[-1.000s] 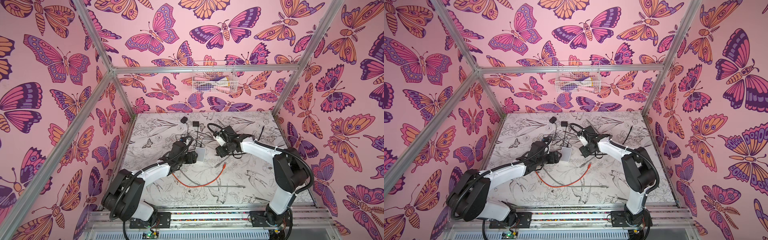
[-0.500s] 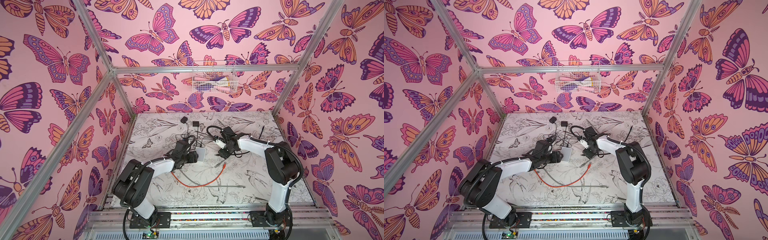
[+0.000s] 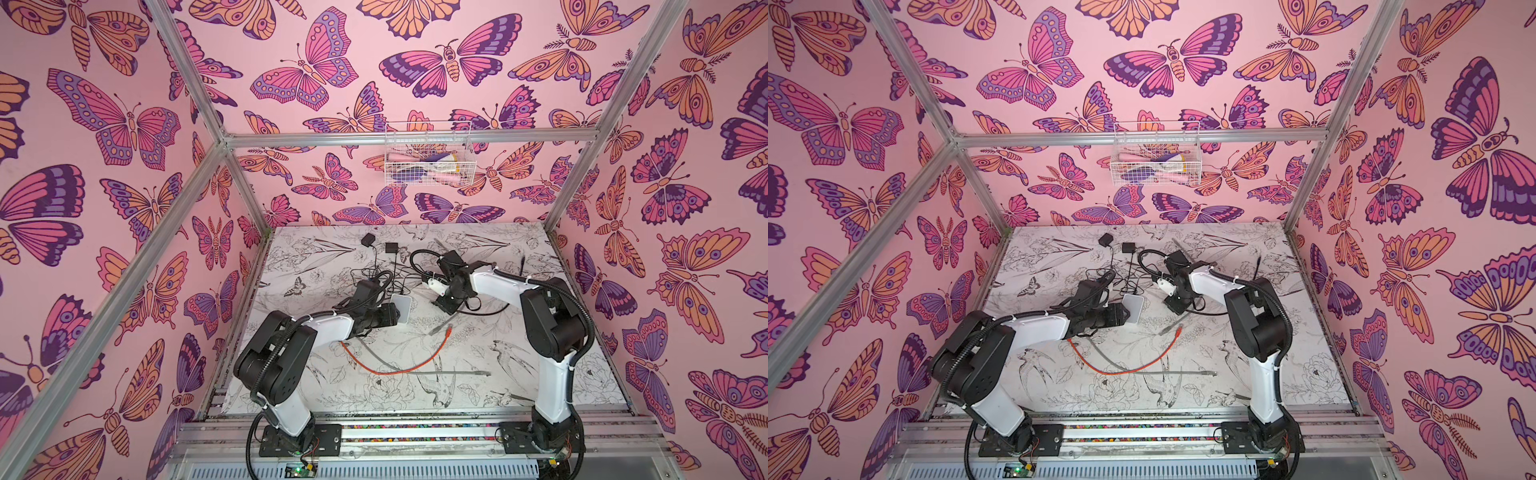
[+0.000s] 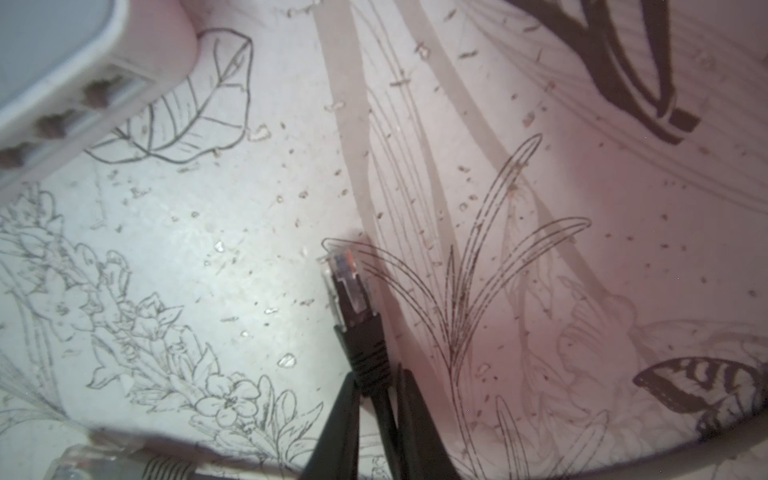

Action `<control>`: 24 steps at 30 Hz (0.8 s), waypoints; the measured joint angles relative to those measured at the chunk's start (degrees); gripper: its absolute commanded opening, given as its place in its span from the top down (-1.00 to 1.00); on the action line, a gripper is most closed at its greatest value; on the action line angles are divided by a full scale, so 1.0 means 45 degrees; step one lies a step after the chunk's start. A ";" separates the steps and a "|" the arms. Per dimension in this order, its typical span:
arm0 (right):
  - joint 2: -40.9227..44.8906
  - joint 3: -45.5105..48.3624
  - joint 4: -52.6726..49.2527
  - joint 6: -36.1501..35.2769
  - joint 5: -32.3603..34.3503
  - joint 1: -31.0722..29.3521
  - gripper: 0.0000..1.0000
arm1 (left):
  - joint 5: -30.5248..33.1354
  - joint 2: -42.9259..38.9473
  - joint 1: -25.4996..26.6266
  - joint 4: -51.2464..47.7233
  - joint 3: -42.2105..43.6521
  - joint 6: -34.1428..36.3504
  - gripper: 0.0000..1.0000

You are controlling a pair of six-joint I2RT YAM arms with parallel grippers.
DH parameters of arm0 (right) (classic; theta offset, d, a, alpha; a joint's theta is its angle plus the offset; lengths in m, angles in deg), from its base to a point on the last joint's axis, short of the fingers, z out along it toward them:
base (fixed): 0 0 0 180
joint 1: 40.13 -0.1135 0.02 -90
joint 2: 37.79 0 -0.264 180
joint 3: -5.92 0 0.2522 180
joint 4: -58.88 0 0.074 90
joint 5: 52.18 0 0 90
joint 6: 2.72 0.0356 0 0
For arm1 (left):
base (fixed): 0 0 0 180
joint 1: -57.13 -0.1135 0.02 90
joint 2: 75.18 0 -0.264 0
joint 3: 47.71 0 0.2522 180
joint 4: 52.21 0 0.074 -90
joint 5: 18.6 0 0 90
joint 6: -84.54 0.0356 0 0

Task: Insert the plug into the switch port
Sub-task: 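Lift the black ethernet plug upright off the table with the right gripper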

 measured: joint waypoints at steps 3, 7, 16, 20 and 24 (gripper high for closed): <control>0.0000 0.0000 -0.0005 0.0053 0.0097 -0.0087 0.76 | -0.0087 -0.0005 0.0083 0.0024 0.0000 -0.0102 -0.24; 0.0117 0.0170 0.0180 0.0287 0.0257 -0.0233 0.85 | -0.0185 -0.0253 0.0078 0.0044 0.0019 -0.0155 -0.24; 0.1185 0.1549 0.0777 0.0665 0.0675 -0.0495 0.98 | -0.0583 -0.0408 0.0078 0.0257 0.0019 -0.0209 -0.20; 0.1676 0.1807 0.0976 0.0724 0.0991 -0.0559 1.00 | -0.0646 -0.0408 0.0078 0.0262 0.0019 -0.0204 -0.20; 0.2482 0.2395 0.1656 0.0801 0.1413 -0.0826 1.00 | -0.0763 -0.0568 0.0073 0.0049 -0.0005 -0.0194 -0.18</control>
